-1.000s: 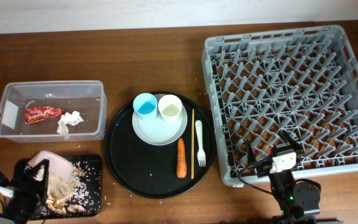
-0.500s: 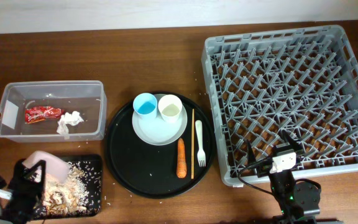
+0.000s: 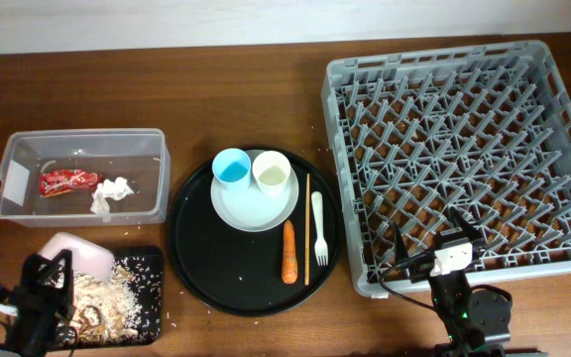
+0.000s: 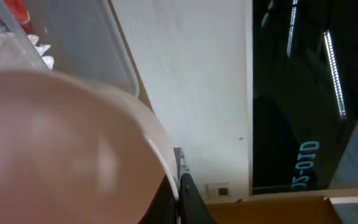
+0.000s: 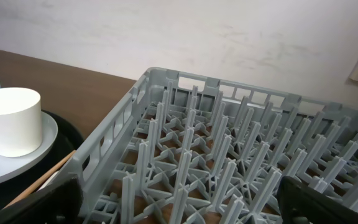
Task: Sort waste into correct bins and load items into the dishwasher rack
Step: 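Carry the pink bowl back and set it on the black tray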
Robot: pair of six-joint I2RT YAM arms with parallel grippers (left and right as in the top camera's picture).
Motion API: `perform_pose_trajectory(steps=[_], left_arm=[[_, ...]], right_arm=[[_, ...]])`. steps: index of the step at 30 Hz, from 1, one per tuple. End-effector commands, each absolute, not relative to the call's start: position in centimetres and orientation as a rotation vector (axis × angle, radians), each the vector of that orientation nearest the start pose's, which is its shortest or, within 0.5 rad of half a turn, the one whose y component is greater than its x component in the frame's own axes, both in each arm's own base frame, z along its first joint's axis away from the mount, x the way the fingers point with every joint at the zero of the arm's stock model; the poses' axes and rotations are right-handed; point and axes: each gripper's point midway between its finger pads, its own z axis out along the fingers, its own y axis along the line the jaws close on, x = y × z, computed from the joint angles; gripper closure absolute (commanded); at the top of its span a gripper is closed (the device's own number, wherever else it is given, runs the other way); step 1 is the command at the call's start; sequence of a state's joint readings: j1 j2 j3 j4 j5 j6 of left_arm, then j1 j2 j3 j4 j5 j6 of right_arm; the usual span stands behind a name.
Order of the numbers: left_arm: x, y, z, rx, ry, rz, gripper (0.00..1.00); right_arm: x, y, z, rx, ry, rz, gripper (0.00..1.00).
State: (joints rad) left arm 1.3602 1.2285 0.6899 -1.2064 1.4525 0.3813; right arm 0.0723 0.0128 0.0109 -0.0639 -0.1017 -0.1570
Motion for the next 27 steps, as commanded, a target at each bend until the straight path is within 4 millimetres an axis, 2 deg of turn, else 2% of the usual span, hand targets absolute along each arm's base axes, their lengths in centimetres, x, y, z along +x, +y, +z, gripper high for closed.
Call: perform_pose_trajectory(steps=[1,8,11,15,18,21,24,27], left_arm=[[20.0,11.9,19.7,-0.945,1.55,-1.144,1.0],[19.8,11.9,18.8,-0.988,1.62,-1.119,1.0],[19.6,12.9,19.3,-0.977,1.731,-1.013,1.0],[20.0,12.4,20.7,-0.929,1.809,-0.979,1.0],[20.9,11.0,21.2,-0.875,1.96,-0.938,1.0],[22.8,8.7,24.1,-0.744,2.166,-0.796,1.0],[23.8,6.9,25.5,-0.656,2.283,-0.664,1.0],[24.9,4.3,25.2,-0.559,2.396,-0.522,1.0]], right_arm=[[24.4,3.3,15.8,-0.255,1.62,0.015,0.01],[24.4,3.3,15.8,-0.255,1.62,0.015,0.01],[24.4,3.3,15.8,-0.255,1.62,0.015,0.01],[24.4,3.3,15.8,-0.255,1.62,0.015,0.01],[24.4,3.3,15.8,-0.255,1.62,0.015,0.01],[24.4,3.3,15.8,-0.255,1.62,0.015,0.01],[24.4,3.3,15.8,-0.255,1.62,0.015,0.01],[24.4,3.3,15.8,-0.255,1.62,0.015,0.01]])
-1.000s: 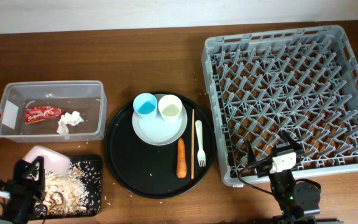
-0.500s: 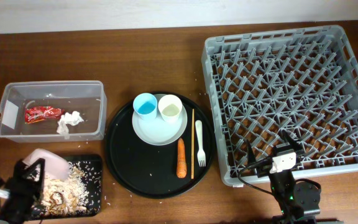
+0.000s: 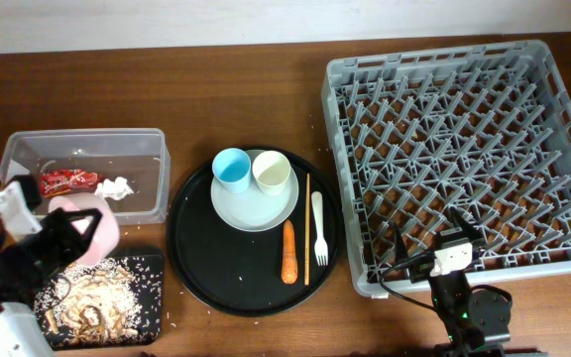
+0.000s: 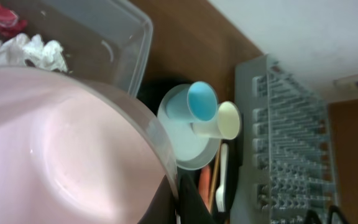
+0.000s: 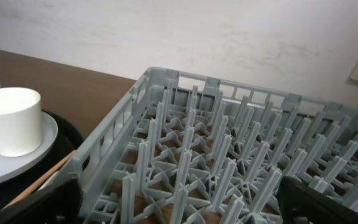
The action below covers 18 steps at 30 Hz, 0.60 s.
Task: Sort waste into correct bins and load items into the dishwasher rack
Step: 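Carry the pink bowl back and set it on the black tray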
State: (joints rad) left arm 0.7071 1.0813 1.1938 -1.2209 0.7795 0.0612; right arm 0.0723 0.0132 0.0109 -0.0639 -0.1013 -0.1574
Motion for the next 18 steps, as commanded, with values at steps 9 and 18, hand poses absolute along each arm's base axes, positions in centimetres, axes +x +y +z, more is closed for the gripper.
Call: perform_pose_trajectory(steps=[9,18], left_arm=[[25.9,-4.9,21.9,-0.239,2.648,-0.307,1.0],[26.4,-14.1,12.0,0.11,2.962,-0.077,1.0]], right_arm=[[24.4,3.3,15.8,-0.255,1.62,0.015,0.01],[24.4,3.3,15.8,-0.255,1.62,0.015,0.01]])
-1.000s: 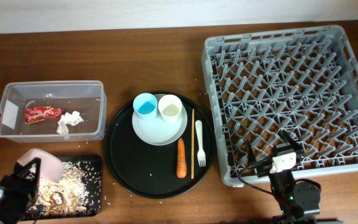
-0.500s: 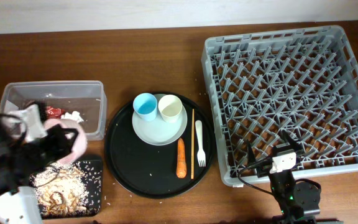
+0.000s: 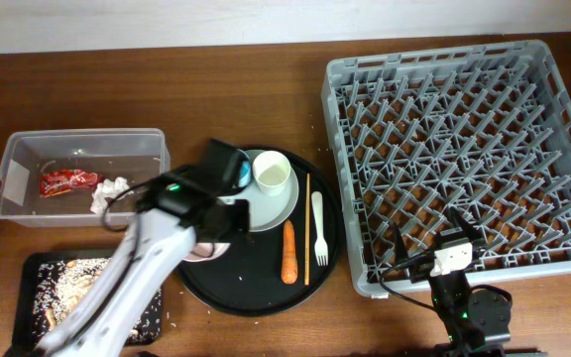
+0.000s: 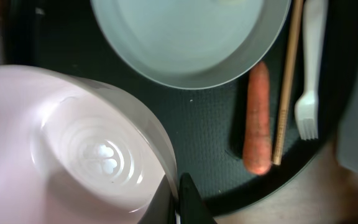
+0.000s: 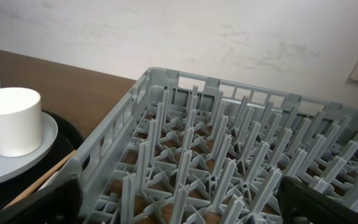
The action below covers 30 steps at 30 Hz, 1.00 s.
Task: Sort waste into correct bins and load items into the dishwasher rack
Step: 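Carry the pink bowl back and set it on the black tray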
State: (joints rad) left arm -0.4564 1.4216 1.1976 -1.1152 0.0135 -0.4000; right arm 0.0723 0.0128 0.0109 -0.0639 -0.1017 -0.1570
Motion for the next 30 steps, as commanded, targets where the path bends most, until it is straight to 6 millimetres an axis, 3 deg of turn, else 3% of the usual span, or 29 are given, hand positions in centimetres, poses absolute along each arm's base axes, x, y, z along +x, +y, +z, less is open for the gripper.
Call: perform_pose_trajectory(steps=[1,4,14,18,20,24,27,28,29,30], left_arm=[[26.3,-14.8,10.9,0.131,2.994,-0.056,1.0],[25.3,-15.5,7.8,0.196,3.097,0.027,1.0],[23.7,-14.3,4.7,0.201,3.148,0.124,1.0],[23.9,-14.4,4.4,0.2,3.137,0.114,0.73],[24.1,-14.3,4.6,0.218,3.128,0.127,0.7],[25.7,-14.4,8.6,0.214,3.063,0.15,0.7],[26.5,-15.4,13.7,0.2,2.988,0.045,0.7],[25.9,-16.5,14.9,0.206,2.988,-0.082,0.63],[24.9,-17.6,15.6,0.219,3.005,-0.206,0.3],[24.4,-17.8,15.7,0.224,3.021,-0.242,0.29]], right_arm=[[24.4,3.3,15.8,-0.255,1.62,0.015,0.01],[24.4,3.3,15.8,-0.255,1.62,0.015,0.01],[24.4,3.3,15.8,-0.255,1.62,0.015,0.01],[24.4,3.3,15.8,-0.255,1.62,0.015,0.01],[24.4,3.3,15.8,-0.255,1.62,0.015,0.01],[24.4,3.3,15.8,-0.255,1.62,0.015,0.01],[24.4,3.3,15.8,-0.255,1.62,0.015,0.01],[24.4,3.3,15.8,-0.255,1.62,0.015,0.01],[24.4,3.3,15.8,-0.255,1.62,0.015,0.01],[24.4,3.3,15.8,-0.255,1.62,0.015,0.01]])
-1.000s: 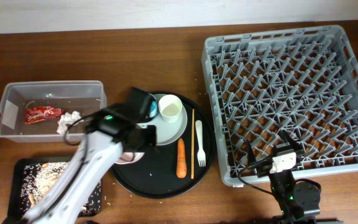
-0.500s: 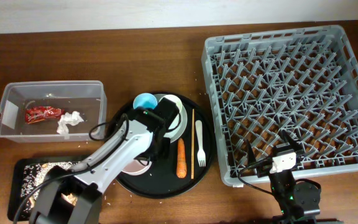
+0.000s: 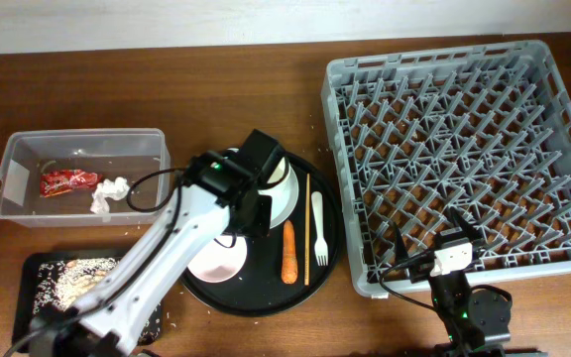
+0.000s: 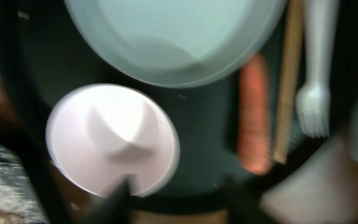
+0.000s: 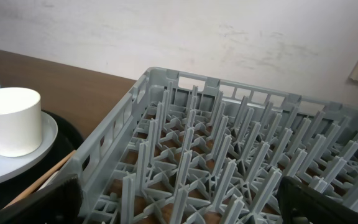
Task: Sort waste into correct bins and load items into the dishwasher rack
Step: 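Carry the pink bowl back and set it on the black tray, then grasp the orange carrot with the left gripper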
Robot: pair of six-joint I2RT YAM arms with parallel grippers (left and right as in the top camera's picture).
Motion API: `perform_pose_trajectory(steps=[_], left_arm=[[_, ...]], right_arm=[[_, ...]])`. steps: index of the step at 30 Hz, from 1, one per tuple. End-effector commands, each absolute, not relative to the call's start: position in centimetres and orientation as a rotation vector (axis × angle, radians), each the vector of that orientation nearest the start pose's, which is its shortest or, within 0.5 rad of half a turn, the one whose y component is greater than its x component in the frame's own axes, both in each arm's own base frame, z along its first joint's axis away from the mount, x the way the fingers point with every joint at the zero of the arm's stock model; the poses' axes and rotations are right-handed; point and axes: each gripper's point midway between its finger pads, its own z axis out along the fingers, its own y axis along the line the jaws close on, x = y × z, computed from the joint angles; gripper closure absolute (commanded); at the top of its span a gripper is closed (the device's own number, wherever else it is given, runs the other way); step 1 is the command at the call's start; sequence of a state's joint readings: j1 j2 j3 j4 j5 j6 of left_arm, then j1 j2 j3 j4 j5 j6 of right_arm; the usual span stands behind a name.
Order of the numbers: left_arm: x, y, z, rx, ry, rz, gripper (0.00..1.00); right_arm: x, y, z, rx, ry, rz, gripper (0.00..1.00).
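The empty pink bowl [image 3: 216,260] [image 4: 112,140] sits upright on the front left of the round black tray [image 3: 325,263]. My left gripper [image 3: 247,222] [image 4: 176,199] hovers open just above it, its blurred fingers [image 4: 117,199] apart and holding nothing. A pale plate [image 3: 278,206] [image 4: 173,37] carries a white cup [image 3: 276,171]; my arm hides the blue cup. A carrot [image 3: 288,253], a chopstick [image 3: 307,228] and a white fork [image 3: 317,226] lie on the tray's right. My right gripper [image 3: 454,253] [image 5: 179,208] rests open at the grey rack's [image 3: 464,149] front edge.
A clear bin [image 3: 13,213] at the left holds a red wrapper [image 3: 67,181] and a crumpled tissue [image 3: 112,191]. A black square tray [image 3: 38,263] with rice and food scraps lies at the front left. The rack fills the table's right side.
My left gripper was shut on the pink bowl above the tray's left part. Now the bowl rests on the tray and the gripper is open over it. The right arm has not moved.
The left gripper first held the pink bowl tilted over the scrap tray at the front left. Then it held the bowl beside the clear bin, then over the round tray. Now the empty bowl stands on the round tray, released.
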State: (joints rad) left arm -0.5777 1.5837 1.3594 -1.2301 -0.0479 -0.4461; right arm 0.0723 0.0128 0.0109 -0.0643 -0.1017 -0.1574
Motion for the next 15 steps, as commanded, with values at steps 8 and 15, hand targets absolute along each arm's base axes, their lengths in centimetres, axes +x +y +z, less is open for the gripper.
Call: perform_pose_trajectory(steps=[8,15], left_arm=[[21.3,-19.7,15.5,0.382,3.068,-0.239,0.65],[22.0,-21.6,15.6,0.255,2.929,-0.092,0.66]], right_arm=[[24.4,3.3,15.8,-0.255,1.62,0.015,0.01],[24.4,3.3,15.8,-0.255,1.62,0.015,0.01]])
